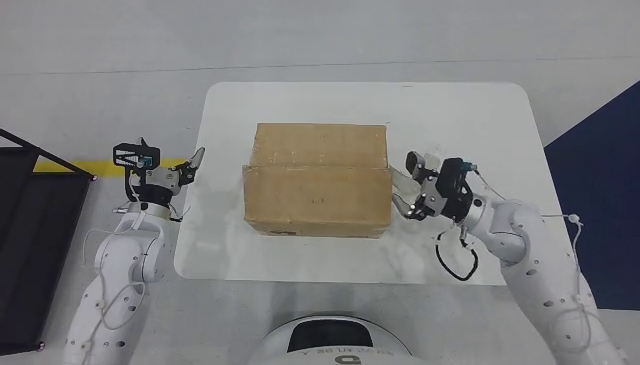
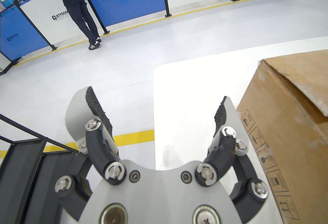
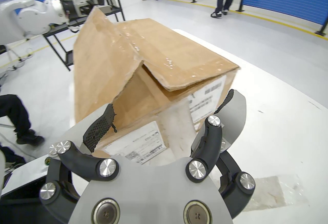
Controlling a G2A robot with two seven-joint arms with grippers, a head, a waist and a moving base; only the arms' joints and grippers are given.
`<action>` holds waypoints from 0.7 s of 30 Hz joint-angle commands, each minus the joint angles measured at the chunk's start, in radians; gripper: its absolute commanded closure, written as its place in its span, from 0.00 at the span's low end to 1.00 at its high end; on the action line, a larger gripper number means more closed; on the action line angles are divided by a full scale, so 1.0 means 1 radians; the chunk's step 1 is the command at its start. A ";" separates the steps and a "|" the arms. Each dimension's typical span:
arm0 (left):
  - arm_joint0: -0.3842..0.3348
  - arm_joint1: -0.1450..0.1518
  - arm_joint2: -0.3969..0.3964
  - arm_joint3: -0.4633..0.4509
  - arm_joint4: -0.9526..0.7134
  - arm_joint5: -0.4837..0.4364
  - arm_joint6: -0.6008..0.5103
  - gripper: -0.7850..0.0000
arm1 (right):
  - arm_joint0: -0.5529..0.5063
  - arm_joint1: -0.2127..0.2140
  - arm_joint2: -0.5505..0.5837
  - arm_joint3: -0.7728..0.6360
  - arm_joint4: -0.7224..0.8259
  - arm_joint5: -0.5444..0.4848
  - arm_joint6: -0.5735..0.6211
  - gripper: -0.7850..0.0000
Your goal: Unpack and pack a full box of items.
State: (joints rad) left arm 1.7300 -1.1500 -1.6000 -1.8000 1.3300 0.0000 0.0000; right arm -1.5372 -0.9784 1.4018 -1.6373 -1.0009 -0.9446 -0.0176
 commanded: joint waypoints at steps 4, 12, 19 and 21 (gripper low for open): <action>0.000 0.000 0.000 0.000 0.000 0.000 0.000 0.00 | -0.014 0.010 0.010 -0.051 -0.032 -0.068 0.004 0.00; 0.000 0.000 0.000 0.000 0.000 0.000 0.000 0.00 | -0.086 0.026 0.052 -0.079 -0.192 0.073 -0.144 0.00; 0.000 0.000 0.000 0.000 0.000 0.000 0.000 0.00 | -0.082 0.010 0.045 -0.074 -0.225 0.357 -0.115 0.00; 0.000 0.000 0.000 0.000 0.000 0.000 0.000 0.00 | -0.062 0.006 0.029 -0.061 -0.218 0.385 -0.096 0.00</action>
State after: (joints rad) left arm 1.7300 -1.1500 -1.6000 -1.8000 1.3300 0.0000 0.0000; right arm -1.6088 -0.9709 1.4386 -1.7045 -1.2237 -0.5711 -0.1216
